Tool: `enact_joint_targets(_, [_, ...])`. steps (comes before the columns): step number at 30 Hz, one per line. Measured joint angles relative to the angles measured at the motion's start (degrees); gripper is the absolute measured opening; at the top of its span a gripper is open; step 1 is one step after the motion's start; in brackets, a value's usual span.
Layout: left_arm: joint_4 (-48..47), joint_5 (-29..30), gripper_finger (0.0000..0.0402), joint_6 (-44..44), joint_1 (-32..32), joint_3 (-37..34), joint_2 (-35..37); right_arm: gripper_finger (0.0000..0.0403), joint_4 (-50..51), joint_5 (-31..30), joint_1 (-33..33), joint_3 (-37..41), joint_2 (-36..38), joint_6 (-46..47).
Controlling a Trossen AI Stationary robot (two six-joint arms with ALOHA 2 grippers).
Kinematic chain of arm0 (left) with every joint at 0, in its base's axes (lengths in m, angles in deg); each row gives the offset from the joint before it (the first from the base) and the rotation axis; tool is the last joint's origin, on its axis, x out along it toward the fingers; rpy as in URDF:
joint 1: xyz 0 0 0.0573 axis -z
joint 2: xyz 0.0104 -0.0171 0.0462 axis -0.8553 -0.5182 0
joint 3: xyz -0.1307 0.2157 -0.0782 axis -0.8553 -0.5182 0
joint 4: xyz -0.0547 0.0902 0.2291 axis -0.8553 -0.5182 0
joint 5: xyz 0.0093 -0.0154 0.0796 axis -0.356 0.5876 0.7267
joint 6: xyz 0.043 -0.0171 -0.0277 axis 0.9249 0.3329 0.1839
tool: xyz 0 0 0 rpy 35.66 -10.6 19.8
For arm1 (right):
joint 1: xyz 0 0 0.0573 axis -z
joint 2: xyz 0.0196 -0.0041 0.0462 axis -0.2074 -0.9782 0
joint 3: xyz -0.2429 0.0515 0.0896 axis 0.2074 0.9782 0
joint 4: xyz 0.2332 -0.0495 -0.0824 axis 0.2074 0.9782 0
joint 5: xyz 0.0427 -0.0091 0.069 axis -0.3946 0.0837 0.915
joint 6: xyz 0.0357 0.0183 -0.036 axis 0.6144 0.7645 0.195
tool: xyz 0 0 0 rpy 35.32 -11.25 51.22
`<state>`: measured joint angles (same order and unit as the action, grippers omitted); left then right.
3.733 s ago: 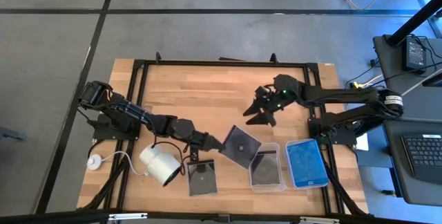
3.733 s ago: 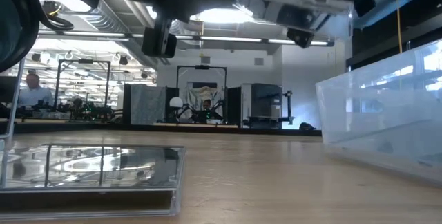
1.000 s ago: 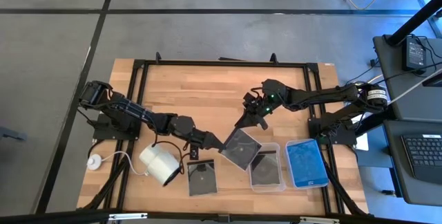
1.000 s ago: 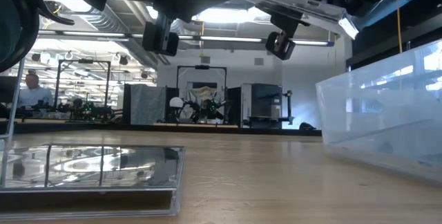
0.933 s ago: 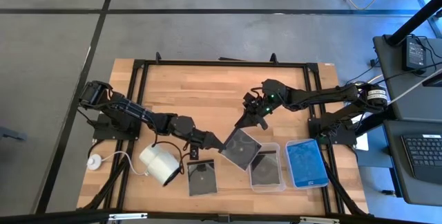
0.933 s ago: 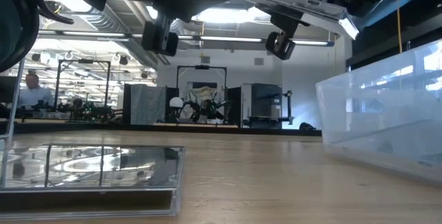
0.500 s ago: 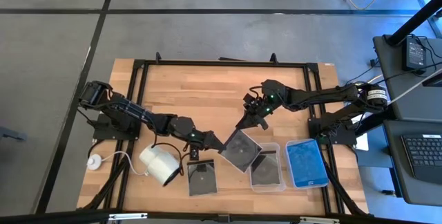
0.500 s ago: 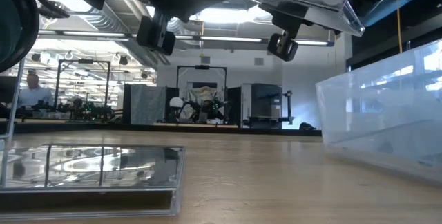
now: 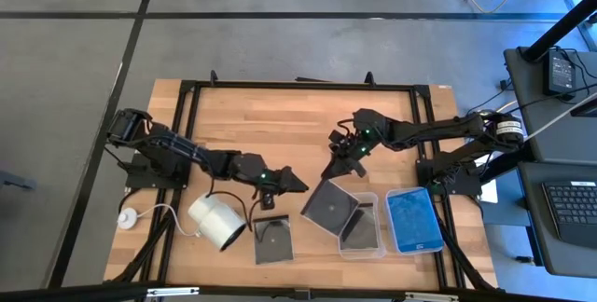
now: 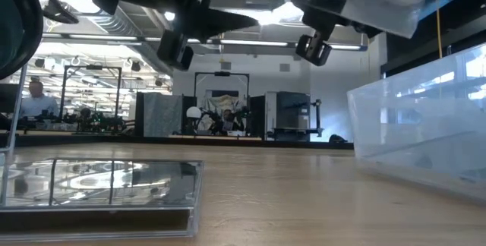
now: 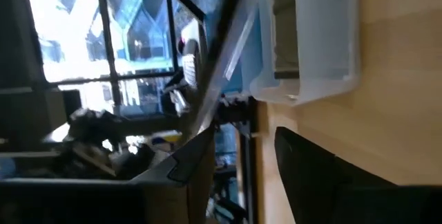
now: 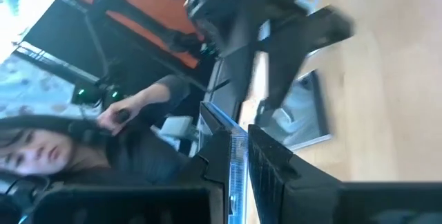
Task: Pick & place jewel cases by type
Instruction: Put the top black CD case into the left transparent bin
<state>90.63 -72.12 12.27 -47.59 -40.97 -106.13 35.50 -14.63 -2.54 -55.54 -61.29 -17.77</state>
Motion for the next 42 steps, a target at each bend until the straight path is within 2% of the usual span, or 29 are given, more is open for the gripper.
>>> enact_joint_targets(7, [-0.07, 0.40, 0.0145, -6.33, -2.07, 0.00, 0.00, 0.0039, 1.26, 1.46, 0.00, -0.04, 1.71, 2.95])
enact_joint_targets(11, [0.16, 5.67, 0.0144, -9.35, -3.46, 0.00, 0.00, 0.0039, 7.02, 0.35, 0.00, -0.04, 3.94, 6.83])
enact_joint_targets(14, [-0.13, 8.83, 0.0145, -14.22, -4.79, -0.10, 0.00, 0.0039, 13.58, -3.03, 0.00, -0.04, 6.82, 8.60])
enact_joint_targets(18, [-2.04, 8.51, 0.0144, -23.27, -7.80, -0.22, 0.00, 0.0039, 26.22, -11.46, -0.32, -0.02, 12.50, 10.50])
enact_joint_targets(22, [-3.06, 8.36, 0.0143, -31.68, -10.77, -0.22, 0.00, 0.0039, 37.03, -22.41, -3.35, -0.02, 20.00, 17.71])
enact_joint_targets(29, [-3.29, 4.59, 0.0144, -34.55, -13.26, -0.22, 0.01, 0.0039, 50.66, -43.41, -18.62, -0.02, 30.41, 37.59])
enact_joint_targets(31, [-3.28, 3.39, 0.0142, -35.47, -13.74, -0.22, 0.00, 0.0039, 52.98, -49.10, -23.36, -0.02, 31.39, 41.98])
enact_joint_targets(35, [-3.28, 2.53, 0.0141, -37.57, -14.52, -0.22, 0.01, 0.0039, 57.65, -56.18, -30.45, -0.02, 31.21, 48.92])
enact_joint_targets(42, [-3.32, 2.46, 0.0141, -40.22, -14.87, -0.22, 0.02, 0.0041, 59.29, -64.09, -36.76, 0.02, 27.09, 58.32])
